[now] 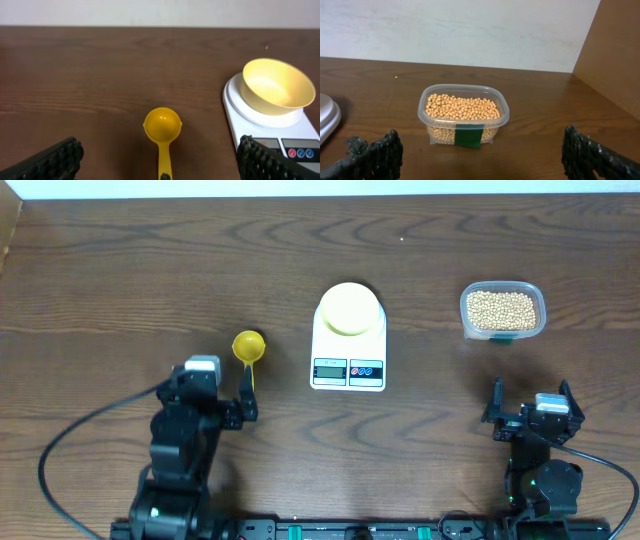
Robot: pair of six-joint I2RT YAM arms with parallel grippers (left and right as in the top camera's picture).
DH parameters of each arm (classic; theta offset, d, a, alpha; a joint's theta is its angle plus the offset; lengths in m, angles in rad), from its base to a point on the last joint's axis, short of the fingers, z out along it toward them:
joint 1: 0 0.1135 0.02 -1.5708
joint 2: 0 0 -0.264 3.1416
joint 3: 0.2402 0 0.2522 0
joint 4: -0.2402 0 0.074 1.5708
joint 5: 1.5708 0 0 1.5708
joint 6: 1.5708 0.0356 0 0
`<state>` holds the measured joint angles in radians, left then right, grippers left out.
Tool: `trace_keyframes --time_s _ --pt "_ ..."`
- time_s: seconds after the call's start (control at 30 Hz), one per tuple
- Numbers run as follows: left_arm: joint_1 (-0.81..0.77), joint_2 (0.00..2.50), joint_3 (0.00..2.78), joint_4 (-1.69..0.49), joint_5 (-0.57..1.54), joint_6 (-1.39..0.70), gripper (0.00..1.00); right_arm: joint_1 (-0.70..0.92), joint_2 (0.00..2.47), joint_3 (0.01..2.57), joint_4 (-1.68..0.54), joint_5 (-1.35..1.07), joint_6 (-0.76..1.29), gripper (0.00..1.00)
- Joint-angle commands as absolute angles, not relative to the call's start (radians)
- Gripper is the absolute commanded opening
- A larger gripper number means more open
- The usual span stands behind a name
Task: Scoop item into bowl and weigh 50g on scale
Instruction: 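Move the left gripper forward and down over the yellow scoop handle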
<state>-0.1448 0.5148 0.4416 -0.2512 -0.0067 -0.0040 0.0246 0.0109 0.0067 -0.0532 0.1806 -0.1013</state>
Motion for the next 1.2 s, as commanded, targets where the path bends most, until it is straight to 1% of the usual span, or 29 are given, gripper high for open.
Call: trace_keyframes --time_s 0.0,0.3,0.4,0.6,0.87,1.07,1.17 --pt "-0.139 0.609 0.527 -0.266 -0.020 -0.013 1.00 0.028 0.006 0.006 -0.056 0.196 -0.091 0.99" --pt "-0.130 0.809 0.796 -0.463 -0.020 -0.025 1.00 0.028 0.006 0.006 -0.056 0.196 -0.091 0.99" --pt "-0.095 0.863 0.883 -0.550 -0.013 -0.047 1.00 0.028 0.006 0.006 -0.056 0.196 -0.091 0.99" --pt "0.015 1.006 1.055 -0.727 0.084 -0.051 1.00 0.028 0.006 0.006 -0.056 0.196 -0.091 0.99" --pt "0.089 1.202 1.177 -0.795 0.167 -0.038 1.00 0.028 0.006 0.006 -0.056 0.196 -0.091 0.99" --pt "0.095 1.369 1.258 -0.879 0.195 -0.008 1.00 0.028 0.006 0.006 -0.056 0.196 -0.091 0.99" --pt "0.095 1.451 1.272 -0.886 0.199 -0.009 1.00 0.028 0.006 0.006 -0.056 0.196 -0.091 1.00"
